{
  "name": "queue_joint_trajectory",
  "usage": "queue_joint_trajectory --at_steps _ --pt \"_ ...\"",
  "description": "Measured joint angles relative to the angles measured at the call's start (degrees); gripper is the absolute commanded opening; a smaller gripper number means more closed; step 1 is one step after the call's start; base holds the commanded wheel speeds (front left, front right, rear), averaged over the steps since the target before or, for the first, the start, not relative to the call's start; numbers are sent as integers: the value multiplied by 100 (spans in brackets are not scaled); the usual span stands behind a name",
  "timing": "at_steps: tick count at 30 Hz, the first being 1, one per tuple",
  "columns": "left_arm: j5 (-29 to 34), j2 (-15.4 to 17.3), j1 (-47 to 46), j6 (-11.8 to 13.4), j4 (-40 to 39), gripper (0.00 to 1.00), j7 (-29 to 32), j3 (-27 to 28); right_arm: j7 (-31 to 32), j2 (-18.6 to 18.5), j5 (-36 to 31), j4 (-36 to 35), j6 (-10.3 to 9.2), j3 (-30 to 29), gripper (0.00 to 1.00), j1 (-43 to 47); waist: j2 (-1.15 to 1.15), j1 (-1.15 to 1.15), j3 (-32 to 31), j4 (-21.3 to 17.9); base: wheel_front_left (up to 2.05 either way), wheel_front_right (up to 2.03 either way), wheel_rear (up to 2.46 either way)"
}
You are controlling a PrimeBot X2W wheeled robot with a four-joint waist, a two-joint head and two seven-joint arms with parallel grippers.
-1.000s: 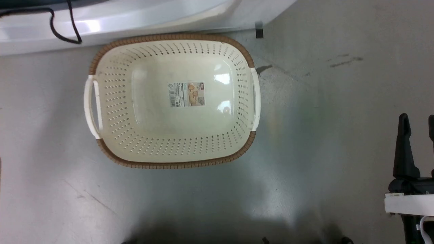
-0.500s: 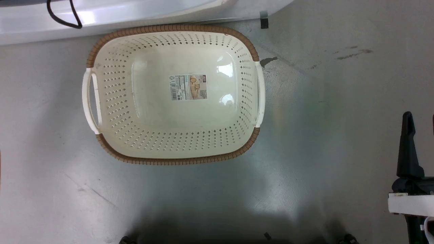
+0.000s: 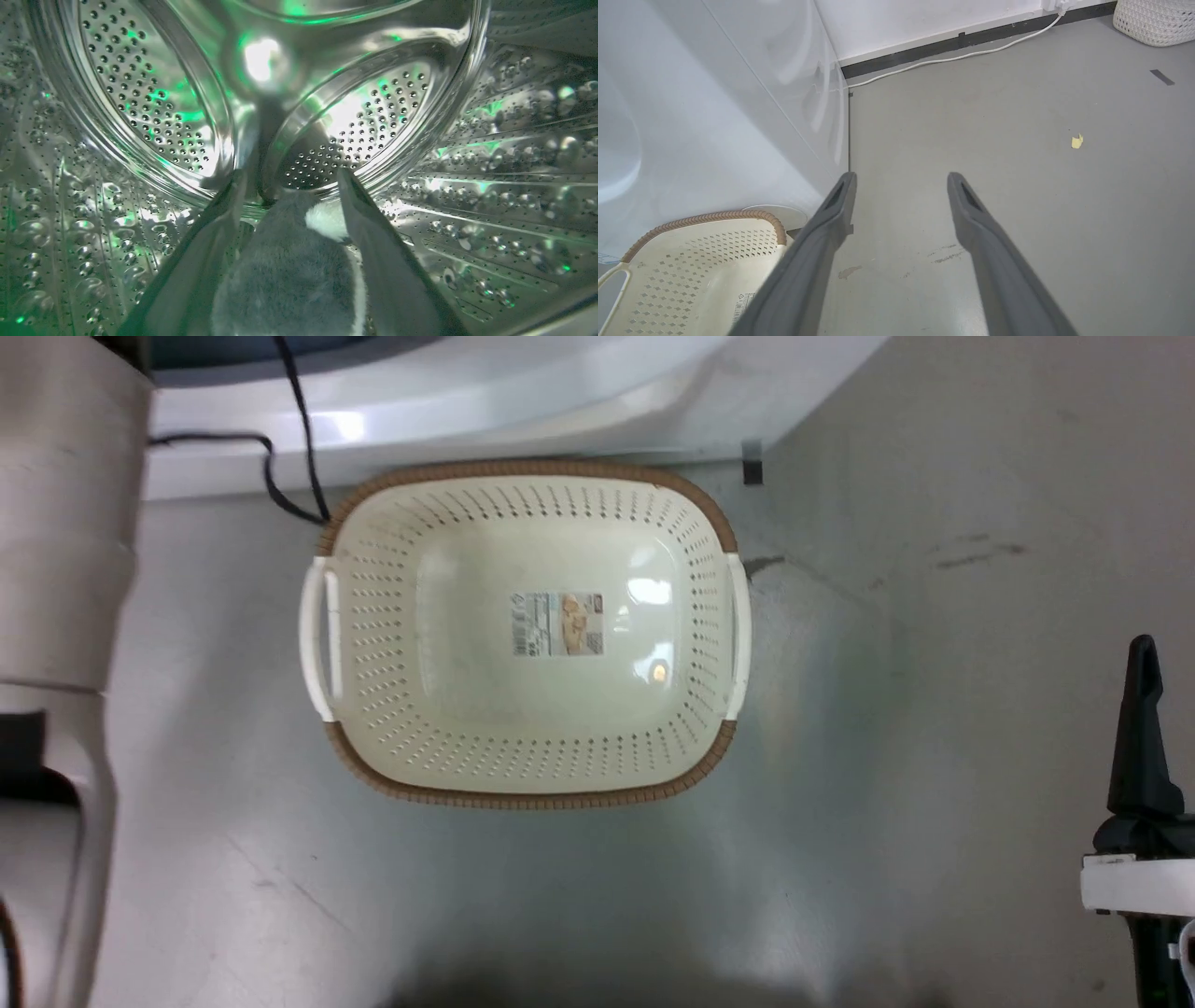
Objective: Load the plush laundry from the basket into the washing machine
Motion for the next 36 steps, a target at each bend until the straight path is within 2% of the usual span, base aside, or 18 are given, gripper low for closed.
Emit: queue_joint_trajectory --at_steps 10,19,24,36 --pt "115 -308 811 -169 111 100 -91 -59 54 2 -88 167 0 45 100 1 0 0 -667 219 0 0 0" --pt "621 -510 2005 -158 -666 100 -92 253 52 31 -119 417 0 119 100 8 0 -1 -1399 344 0 0 0" --pt "891 -697 2966 -100 -1241 100 -92 566 44 85 -152 594 0 126 100 61 0 -1 -1925 396 0 0 0" --pt "1223 -1143 4288 -103 -1699 100 -93 1027 -63 130 -127 1024 0 209 100 326 0 -2 -2847 415 0 0 0"
